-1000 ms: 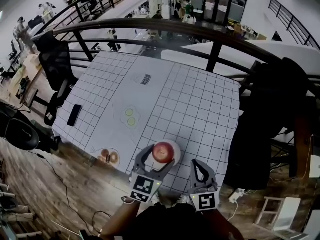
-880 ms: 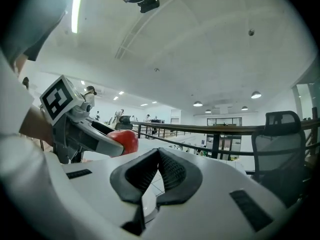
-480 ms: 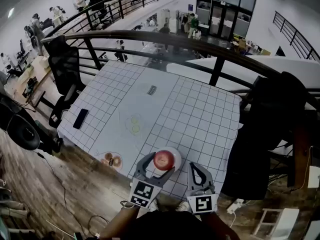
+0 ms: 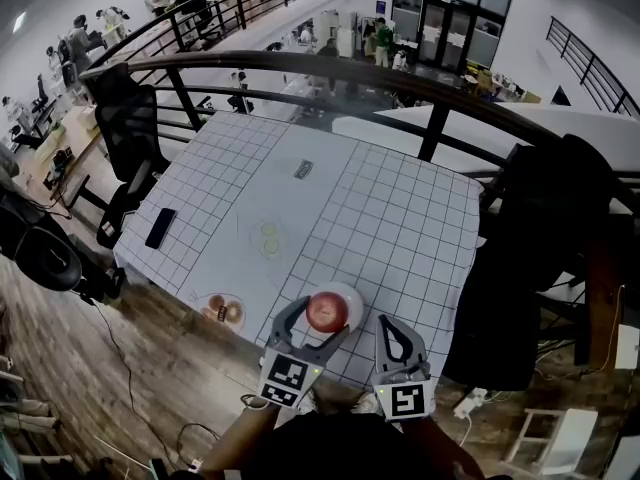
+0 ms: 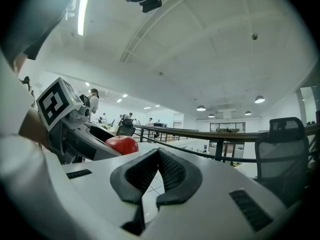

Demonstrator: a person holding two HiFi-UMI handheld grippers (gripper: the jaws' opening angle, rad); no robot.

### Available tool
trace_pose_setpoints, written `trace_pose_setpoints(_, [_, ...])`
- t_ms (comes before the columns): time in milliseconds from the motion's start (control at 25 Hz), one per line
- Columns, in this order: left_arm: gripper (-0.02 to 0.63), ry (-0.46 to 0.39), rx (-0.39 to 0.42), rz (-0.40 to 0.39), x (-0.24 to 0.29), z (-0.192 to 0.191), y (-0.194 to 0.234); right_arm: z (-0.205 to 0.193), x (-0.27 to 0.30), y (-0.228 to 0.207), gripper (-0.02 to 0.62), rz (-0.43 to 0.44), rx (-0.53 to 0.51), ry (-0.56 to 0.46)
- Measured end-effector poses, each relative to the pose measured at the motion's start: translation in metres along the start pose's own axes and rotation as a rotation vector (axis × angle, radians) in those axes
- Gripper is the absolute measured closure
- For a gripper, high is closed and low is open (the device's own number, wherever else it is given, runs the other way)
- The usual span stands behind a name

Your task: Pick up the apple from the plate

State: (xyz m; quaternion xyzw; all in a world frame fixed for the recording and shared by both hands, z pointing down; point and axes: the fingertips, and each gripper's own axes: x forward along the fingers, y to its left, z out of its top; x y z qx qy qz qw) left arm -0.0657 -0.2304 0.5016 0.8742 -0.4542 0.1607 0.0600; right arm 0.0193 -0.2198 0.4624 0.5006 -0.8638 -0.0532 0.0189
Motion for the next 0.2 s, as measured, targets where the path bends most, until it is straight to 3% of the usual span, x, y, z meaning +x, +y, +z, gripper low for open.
trace_pose_setpoints(200, [0.225,0.011,0.001,0.015,0.0000,-0.0042,0.0020,0.0022,0.0003,0.0023,0.572,0.000,-0.011,-0.012])
